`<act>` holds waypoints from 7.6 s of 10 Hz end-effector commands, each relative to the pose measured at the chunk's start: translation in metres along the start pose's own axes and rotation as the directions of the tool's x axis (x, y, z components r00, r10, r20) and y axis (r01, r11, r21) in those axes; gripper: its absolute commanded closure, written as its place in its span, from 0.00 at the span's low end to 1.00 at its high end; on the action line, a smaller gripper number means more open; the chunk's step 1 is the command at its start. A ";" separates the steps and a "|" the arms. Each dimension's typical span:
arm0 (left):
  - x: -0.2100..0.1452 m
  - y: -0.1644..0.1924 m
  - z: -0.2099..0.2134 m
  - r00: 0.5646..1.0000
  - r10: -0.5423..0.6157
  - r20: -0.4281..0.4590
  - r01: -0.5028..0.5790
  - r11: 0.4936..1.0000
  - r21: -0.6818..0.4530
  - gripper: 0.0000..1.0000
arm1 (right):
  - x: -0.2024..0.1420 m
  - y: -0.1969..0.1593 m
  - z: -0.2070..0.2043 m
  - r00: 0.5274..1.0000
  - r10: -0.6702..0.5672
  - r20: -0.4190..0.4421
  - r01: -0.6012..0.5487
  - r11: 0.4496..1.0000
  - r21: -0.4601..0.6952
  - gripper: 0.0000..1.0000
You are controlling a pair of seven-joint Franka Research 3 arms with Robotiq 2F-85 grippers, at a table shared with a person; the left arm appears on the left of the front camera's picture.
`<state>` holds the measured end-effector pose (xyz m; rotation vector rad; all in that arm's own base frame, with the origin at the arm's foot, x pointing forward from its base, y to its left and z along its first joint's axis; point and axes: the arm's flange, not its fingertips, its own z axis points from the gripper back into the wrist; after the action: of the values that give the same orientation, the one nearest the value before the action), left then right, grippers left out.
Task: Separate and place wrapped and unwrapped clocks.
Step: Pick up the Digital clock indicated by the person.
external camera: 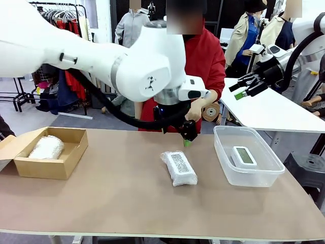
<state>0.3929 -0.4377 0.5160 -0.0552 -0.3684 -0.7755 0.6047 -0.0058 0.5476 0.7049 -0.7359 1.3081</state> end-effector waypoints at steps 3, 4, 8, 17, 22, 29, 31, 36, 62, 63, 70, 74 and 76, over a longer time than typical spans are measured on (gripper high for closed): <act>0.027 0.033 -0.073 0.922 0.345 -0.176 -0.341 0.939 0.051 0.00 | 0.003 0.000 0.001 1.000 0.001 0.000 -0.001 1.000 -0.003 0.00; 0.028 0.043 -0.089 0.909 0.378 -0.176 -0.379 0.925 0.033 0.00 | 0.003 0.000 0.001 1.000 0.001 0.000 -0.001 1.000 -0.003 0.00; 0.009 0.042 -0.085 0.933 0.324 -0.159 -0.311 0.945 0.100 0.00 | 0.003 0.000 0.001 1.000 0.001 0.000 -0.001 1.000 -0.003 0.00; 0.061 0.026 -0.110 0.589 0.785 -0.194 -0.774 0.617 0.146 0.00 | 0.003 0.000 0.001 1.000 0.001 0.000 -0.001 1.000 -0.003 0.00; 0.081 -0.003 -0.152 0.496 0.854 -0.154 -0.835 0.518 0.187 0.00 | 0.003 0.000 0.001 1.000 0.001 0.000 -0.001 1.000 -0.003 0.00; 0.080 -0.002 -0.181 0.538 0.834 -0.121 -0.811 0.551 0.195 0.00 | 0.003 0.000 0.001 1.000 0.001 0.000 -0.001 1.000 -0.003 0.00; 0.078 0.004 -0.185 0.527 0.841 -0.119 -0.816 0.540 0.203 0.00 | 0.003 0.000 0.001 1.000 0.001 0.000 -0.001 1.000 -0.003 0.00; 0.074 0.016 -0.194 0.525 0.843 -0.116 -0.817 0.538 0.207 0.00 | 0.003 0.000 0.001 1.000 0.001 0.000 -0.001 1.000 -0.003 0.00; 0.065 0.019 -0.205 0.558 0.814 -0.159 -0.776 0.580 0.249 1.00 | 0.003 0.000 0.001 1.000 0.001 0.000 -0.001 1.000 -0.003 0.00; 0.066 0.020 -0.194 0.577 0.803 -0.150 -0.764 0.595 0.250 1.00 | 0.003 0.000 0.001 1.000 0.001 0.000 -0.001 1.000 -0.003 0.00; 0.085 0.043 -0.062 0.813 0.571 -0.114 -0.546 0.815 0.192 1.00 | 0.003 0.000 0.001 1.000 0.001 0.000 -0.001 1.000 -0.003 0.00; 0.120 0.072 0.005 0.871 0.483 -0.087 -0.468 0.871 0.151 1.00 | 0.003 0.000 0.001 1.000 0.001 0.000 -0.001 1.000 -0.003 0.00; 0.129 0.073 0.038 0.877 0.481 -0.006 -0.476 0.870 0.132 1.00 | 0.003 0.000 0.001 1.000 0.001 0.000 -0.001 1.000 -0.003 0.00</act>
<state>0.5150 -0.4614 0.5877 0.0012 -0.3244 -0.2470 0.6047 -0.0058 0.5474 0.7053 -0.7355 1.3082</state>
